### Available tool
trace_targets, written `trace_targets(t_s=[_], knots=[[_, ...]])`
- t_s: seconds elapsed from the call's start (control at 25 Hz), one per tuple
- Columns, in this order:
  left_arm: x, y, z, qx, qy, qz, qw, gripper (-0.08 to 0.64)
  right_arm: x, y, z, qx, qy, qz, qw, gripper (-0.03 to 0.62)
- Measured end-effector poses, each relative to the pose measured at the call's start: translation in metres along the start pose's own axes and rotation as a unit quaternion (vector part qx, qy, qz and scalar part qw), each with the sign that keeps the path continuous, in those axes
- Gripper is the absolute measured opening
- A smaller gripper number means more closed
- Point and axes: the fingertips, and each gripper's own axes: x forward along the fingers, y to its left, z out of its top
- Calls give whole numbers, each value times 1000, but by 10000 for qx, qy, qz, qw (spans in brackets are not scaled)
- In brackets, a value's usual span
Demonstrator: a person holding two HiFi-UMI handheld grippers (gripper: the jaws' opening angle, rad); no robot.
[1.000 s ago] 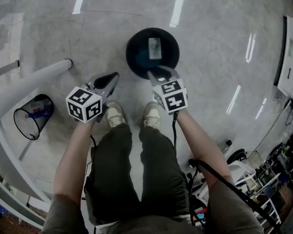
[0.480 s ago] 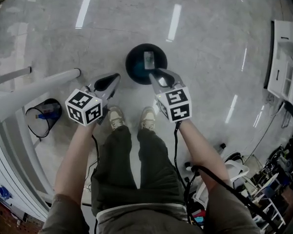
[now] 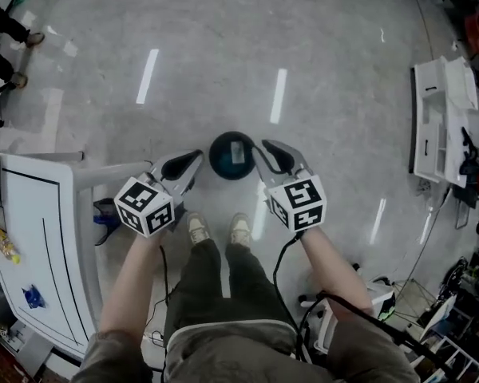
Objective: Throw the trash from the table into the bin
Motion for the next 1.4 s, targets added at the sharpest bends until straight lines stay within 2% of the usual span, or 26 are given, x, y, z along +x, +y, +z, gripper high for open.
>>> trace_targets(t_s=[0.2, 0.4, 0.64, 0.84, 1.0, 1.04, 1.08, 1.12, 1.4], knots=[[-41, -49, 97, 407, -383, -32, 9984, -2, -66, 16, 106, -393, -696, -26, 9968, 89], [-86, -104, 186, 767, -1121, 27, 9907, -2, -138, 34, 187, -679, -1299, -70, 9892, 89], [-141, -165, 255, 1210, -1583, 15, 9799, -2, -218, 73, 260, -743, -2096, 49, 9750, 89], [-182, -210, 283, 1497, -1922, -6, 9699, -2, -275, 102, 295, -936, -2586, 18, 9614, 88], [-200, -243, 286, 1594, -2092, -103, 9647, -2, -310, 118, 306, -1181, -2844, -86, 9514, 86], [-203, -249, 285, 1609, -2093, -130, 9644, -2, -319, 121, 307, -1224, -2914, -153, 9486, 61], [-205, -255, 284, 1622, -2089, -149, 9643, -2, -326, 123, 307, -1251, -2975, -221, 9462, 4], [-208, -260, 283, 1634, -2085, -164, 9641, -2, -333, 125, 306, -1266, -3016, -268, 9446, 0], [-229, -282, 282, 1776, -2125, -152, 9608, -2, -358, 135, 293, -1143, -3067, -271, 9445, 0]])
